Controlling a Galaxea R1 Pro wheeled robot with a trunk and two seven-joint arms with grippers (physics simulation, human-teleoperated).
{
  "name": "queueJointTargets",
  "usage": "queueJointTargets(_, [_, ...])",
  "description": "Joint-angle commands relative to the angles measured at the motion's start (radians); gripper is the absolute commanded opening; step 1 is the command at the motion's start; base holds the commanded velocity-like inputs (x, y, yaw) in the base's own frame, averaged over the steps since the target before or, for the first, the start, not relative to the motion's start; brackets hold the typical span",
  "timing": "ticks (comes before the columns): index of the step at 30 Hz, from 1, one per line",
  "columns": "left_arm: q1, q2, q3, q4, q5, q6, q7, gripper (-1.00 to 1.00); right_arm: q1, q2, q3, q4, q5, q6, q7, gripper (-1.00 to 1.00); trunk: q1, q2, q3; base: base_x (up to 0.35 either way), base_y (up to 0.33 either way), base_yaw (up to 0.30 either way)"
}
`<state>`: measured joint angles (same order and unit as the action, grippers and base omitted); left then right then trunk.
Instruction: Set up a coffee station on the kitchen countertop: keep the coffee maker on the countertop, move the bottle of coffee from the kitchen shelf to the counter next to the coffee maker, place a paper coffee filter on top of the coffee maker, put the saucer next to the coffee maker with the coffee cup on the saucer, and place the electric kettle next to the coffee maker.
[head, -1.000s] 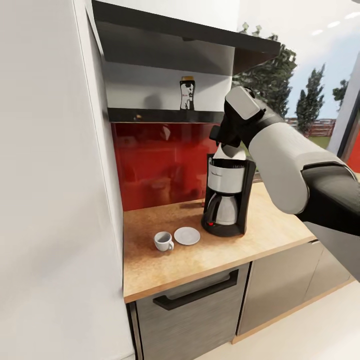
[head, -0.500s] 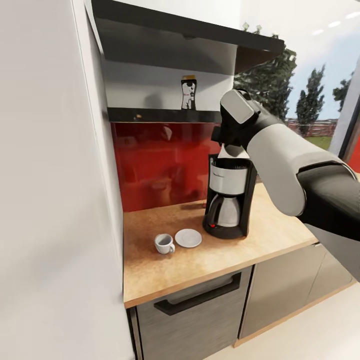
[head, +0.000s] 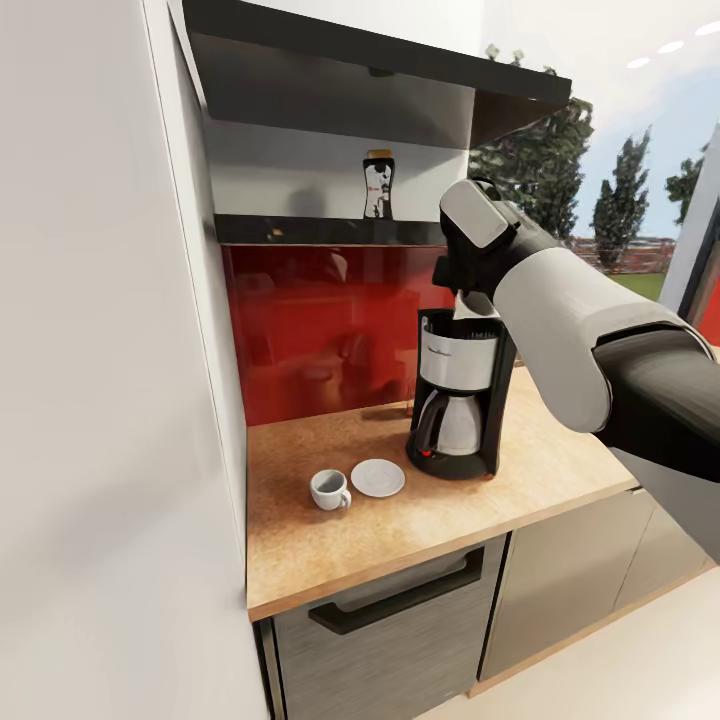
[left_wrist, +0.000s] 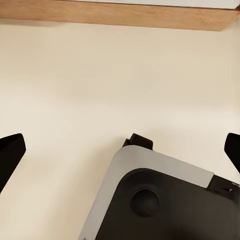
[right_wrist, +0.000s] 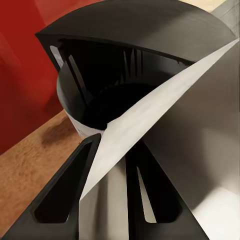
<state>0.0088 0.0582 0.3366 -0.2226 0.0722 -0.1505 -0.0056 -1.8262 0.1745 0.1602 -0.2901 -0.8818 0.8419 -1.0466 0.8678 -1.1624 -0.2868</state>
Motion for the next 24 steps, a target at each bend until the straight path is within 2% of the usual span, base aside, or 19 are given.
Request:
queueJointTargets(1, [0.0, 0.0, -0.002, -0.001, 0.008, -0.001, -0.001, 1.0, -0.001, 0.0, 0.005, 0.0, -0.008, 0.003, -0.008, -1.0, 0.0, -0.001, -0.001, 0.0, 0.0, 0.0])
queueJointTargets(6, [0.0, 0.0, -0.002, -0.001, 0.008, 0.0, -0.001, 1.0, -0.001, 0.0, 0.005, 0.0, -0.008, 0.003, -0.014, -1.0, 0.0, -0.001, -0.001, 0.022, 0.0, 0.0])
queueJointTargets(13, [0.0, 0.0, -0.002, -0.001, 0.008, 0.0, -0.001, 1.0, -0.001, 0.0, 0.006, 0.001, -0.008, 0.003, -0.015, -1.0, 0.0, -0.001, -0.001, 0.14, 0.0, 0.0])
queueJointTargets(24, [0.0, 0.0, -0.002, -0.001, 0.008, -0.001, -0.001, 1.0, -0.001, 0.0, 0.006, 0.002, -0.008, 0.003, -0.034, -1.0, 0.0, -0.001, -0.001, 0.019, 0.003, 0.0])
